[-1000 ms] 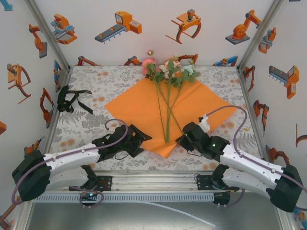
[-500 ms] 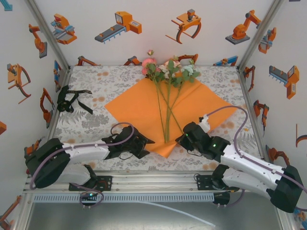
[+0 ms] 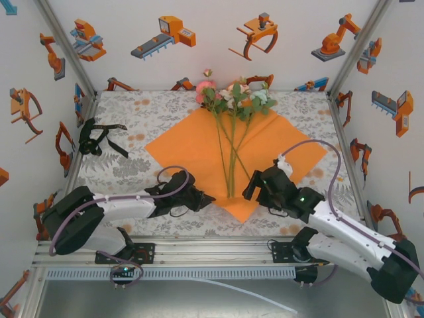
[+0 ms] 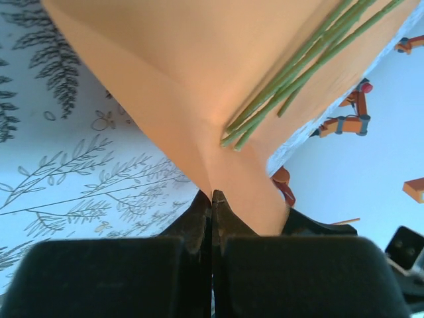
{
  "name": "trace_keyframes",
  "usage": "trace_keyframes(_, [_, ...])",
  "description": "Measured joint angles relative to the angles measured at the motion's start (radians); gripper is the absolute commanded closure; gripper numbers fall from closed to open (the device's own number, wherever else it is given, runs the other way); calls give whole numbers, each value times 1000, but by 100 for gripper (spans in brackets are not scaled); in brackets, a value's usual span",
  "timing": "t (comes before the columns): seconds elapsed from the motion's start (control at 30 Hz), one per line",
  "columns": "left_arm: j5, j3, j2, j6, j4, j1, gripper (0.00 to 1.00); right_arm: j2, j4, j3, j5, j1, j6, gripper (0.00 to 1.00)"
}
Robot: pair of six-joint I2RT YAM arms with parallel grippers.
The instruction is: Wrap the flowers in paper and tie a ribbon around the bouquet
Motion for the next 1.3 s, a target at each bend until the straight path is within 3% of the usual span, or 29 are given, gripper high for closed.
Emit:
trace_keyframes(0.17, [5,15,5,5,0,31,100,-11,-9,55,-48,-2,-402,14])
trace_keyframes(0.4, [10,16,0,17,-17,70,100,-172,180,-34,-166,-2,-808,12])
trace_keyframes(0.5, [10,15,-21,26,-33,93,100,-221,213,-44,-266,-2,-942,17])
trace_keyframes(0.7, [7,15,-44,42,-50,115,100,-203,209,-43,-436,31,-1048,18])
trace_keyframes(0.93, [6,9,-45,43,-56,116,100,-124,306,-100,-418,124,-1071,21])
trace_keyframes(1.0, [6,5,-52,43,-61,116,100,-65,354,-131,-353,134,-1080,29])
trace_keyframes(1.03, [6,4,-56,43,-62,116,100,-40,368,-142,-329,136,-1086,38])
trace_keyframes(1.1, [3,2,-66,47,-64,117,100,15,386,-155,-282,136,-1103,71])
trace_keyframes(1.17, [-1,2,-77,66,-65,124,73,43,396,-155,-258,136,-1112,90])
trace_keyframes(1.27, [-30,5,-109,178,-82,140,38,37,405,-151,-256,136,-1127,100])
trace_keyframes(1.3, [-49,17,-128,253,-110,144,34,28,409,-147,-259,136,-1131,100])
